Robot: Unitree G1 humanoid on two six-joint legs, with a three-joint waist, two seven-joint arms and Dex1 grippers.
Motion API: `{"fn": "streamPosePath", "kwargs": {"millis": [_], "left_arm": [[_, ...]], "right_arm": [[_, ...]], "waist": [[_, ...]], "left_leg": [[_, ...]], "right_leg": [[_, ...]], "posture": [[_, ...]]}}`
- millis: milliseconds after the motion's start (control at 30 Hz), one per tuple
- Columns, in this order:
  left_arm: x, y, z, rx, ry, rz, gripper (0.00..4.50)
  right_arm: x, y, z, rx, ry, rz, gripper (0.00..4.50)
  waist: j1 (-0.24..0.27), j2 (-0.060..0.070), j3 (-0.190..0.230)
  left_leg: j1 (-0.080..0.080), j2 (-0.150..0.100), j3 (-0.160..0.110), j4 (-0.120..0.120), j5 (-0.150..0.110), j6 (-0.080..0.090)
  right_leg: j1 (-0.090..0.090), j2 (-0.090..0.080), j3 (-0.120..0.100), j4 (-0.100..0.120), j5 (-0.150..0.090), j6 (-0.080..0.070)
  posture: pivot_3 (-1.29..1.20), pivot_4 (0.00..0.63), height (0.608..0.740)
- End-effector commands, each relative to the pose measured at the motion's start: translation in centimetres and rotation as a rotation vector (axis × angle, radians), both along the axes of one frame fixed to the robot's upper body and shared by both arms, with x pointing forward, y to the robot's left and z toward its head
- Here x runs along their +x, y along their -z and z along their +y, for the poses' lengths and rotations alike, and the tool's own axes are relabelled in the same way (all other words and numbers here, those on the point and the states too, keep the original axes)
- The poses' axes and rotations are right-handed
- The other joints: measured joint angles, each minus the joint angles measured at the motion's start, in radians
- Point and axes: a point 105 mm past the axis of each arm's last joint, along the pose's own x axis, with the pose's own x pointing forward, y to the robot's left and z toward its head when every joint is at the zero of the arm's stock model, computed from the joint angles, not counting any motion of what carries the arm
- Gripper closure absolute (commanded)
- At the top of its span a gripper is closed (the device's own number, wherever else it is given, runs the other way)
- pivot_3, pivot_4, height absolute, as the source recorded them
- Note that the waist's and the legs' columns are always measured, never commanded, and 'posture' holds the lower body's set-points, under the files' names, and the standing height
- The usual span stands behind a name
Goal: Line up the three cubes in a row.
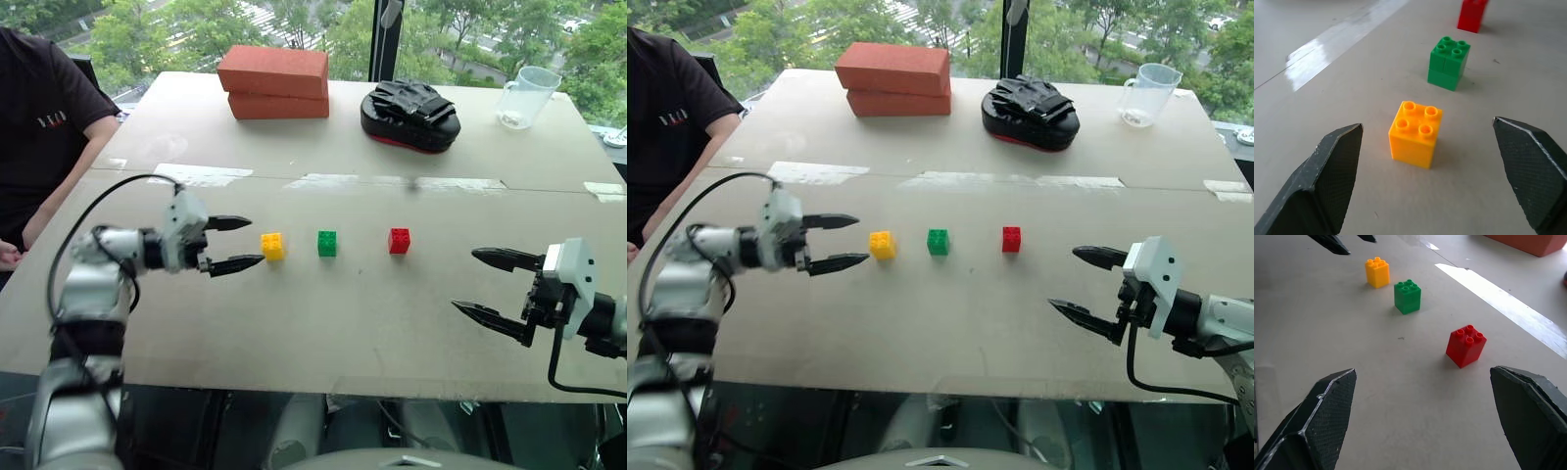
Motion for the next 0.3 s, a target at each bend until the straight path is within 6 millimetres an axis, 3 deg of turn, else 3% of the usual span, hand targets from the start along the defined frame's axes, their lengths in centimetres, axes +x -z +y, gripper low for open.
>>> {"fn": "streamPosePath", "kwargs": {"millis": [33, 167, 300], "left_arm": [[-2.6, -2.0, 0.0, -0.072, -0.193, -0.077, 0.19], [-6.9, 1.4, 0.2, -0.164, -0.384, 0.029, 0.19], [-8.5, 2.8, 0.6, -0.181, -0.465, 0.059, 0.19]], "right_arm": [[-0.5, -0.4, -1.2, -0.021, 0.043, -0.038, 0.00], [-1.2, 1.6, -3.7, -0.032, 0.153, 0.011, 0.00], [-1.8, 3.2, -5.4, -0.044, 0.207, 0.043, 0.00]], "waist": [[0.009, 0.001, -0.001], [0.018, 0.003, -0.003], [0.025, 0.002, -0.003]], "left_leg": [[0.000, 0.000, 0.000, 0.000, -0.001, -0.002], [0.001, 0.002, 0.004, -0.001, -0.002, -0.002], [0.001, 0.002, 0.005, -0.001, -0.003, -0.001]], "right_leg": [[0.000, 0.000, -0.001, 0.000, 0.000, 0.000], [0.001, -0.003, -0.002, -0.003, 0.000, 0.001], [0.001, -0.003, -0.003, -0.004, -0.002, 0.003]], "posture": [[0.00, 0.150, 0.740], [0.00, 0.150, 0.740], [0.00, 0.150, 0.740]]}}
